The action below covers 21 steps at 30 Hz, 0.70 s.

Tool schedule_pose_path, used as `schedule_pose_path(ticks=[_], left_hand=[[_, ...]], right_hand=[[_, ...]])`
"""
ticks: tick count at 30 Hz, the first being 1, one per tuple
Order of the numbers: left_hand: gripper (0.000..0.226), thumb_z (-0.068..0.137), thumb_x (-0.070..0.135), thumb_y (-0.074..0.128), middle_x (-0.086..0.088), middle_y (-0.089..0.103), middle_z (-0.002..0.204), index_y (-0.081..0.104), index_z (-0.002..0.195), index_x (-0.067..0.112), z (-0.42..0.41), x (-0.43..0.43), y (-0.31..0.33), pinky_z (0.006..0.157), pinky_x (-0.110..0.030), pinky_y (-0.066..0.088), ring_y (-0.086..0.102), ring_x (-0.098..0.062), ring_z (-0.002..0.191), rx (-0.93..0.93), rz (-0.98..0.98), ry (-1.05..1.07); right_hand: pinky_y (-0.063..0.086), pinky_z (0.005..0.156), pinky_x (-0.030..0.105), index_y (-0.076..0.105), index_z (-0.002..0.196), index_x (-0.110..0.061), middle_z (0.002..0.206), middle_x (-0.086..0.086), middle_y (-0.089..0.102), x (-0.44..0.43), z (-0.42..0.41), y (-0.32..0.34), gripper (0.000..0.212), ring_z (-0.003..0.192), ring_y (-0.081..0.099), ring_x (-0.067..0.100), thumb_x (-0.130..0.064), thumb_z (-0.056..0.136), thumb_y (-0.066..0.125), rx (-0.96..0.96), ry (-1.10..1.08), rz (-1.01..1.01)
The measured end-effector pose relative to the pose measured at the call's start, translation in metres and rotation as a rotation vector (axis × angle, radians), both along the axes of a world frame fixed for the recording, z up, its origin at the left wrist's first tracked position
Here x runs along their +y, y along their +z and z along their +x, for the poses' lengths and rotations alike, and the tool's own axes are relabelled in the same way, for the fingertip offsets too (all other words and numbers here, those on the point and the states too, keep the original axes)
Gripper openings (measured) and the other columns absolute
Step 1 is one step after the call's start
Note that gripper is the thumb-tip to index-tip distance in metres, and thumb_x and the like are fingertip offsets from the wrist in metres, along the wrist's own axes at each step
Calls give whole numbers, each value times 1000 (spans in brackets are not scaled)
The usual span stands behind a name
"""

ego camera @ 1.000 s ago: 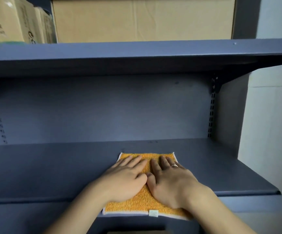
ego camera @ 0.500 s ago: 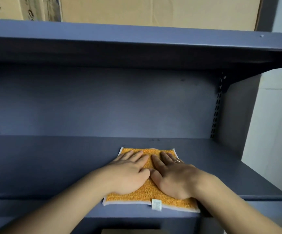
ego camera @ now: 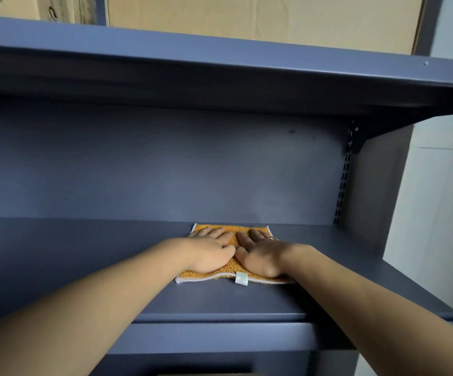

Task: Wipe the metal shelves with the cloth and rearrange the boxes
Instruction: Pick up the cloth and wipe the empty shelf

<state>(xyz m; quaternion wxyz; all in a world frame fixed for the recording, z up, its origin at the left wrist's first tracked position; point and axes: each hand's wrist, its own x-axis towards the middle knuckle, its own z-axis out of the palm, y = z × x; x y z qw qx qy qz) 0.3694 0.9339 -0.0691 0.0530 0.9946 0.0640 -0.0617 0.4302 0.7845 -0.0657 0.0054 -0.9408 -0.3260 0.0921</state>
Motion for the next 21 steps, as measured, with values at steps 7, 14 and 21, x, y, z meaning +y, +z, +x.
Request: schedule_pose_path(ticks=[7, 14, 21], left_hand=[[59, 106, 46, 11, 9, -9, 169, 0, 161, 31, 25, 14, -2, 126, -42, -3, -11, -18, 155, 5, -5, 21], [59, 105, 47, 12, 11, -7, 169, 2, 161, 33, 33, 30, -3, 126, -43, -4, -11, -16, 155, -2, -36, 11], [57, 107, 39, 12, 6, -7, 169, 2, 162, 27, 30, 42, -3, 126, -44, 0, -9, -19, 156, -18, -26, -1]], right_hand=[[-1, 127, 46, -3, 163, -27, 171, 4, -9, 16, 23, -1, 66, 157, -10, 22, -54, 106, 13, -1, -22, 13], [1, 126, 47, -1, 163, -25, 171, 6, -6, 30, 26, -2, 64, 157, -7, 25, -53, 106, 13, -10, -54, 34], [3, 126, 49, 3, 163, -27, 171, 8, -4, 51, 28, -7, 65, 157, -6, 27, -55, 105, 13, -23, -112, 51]])
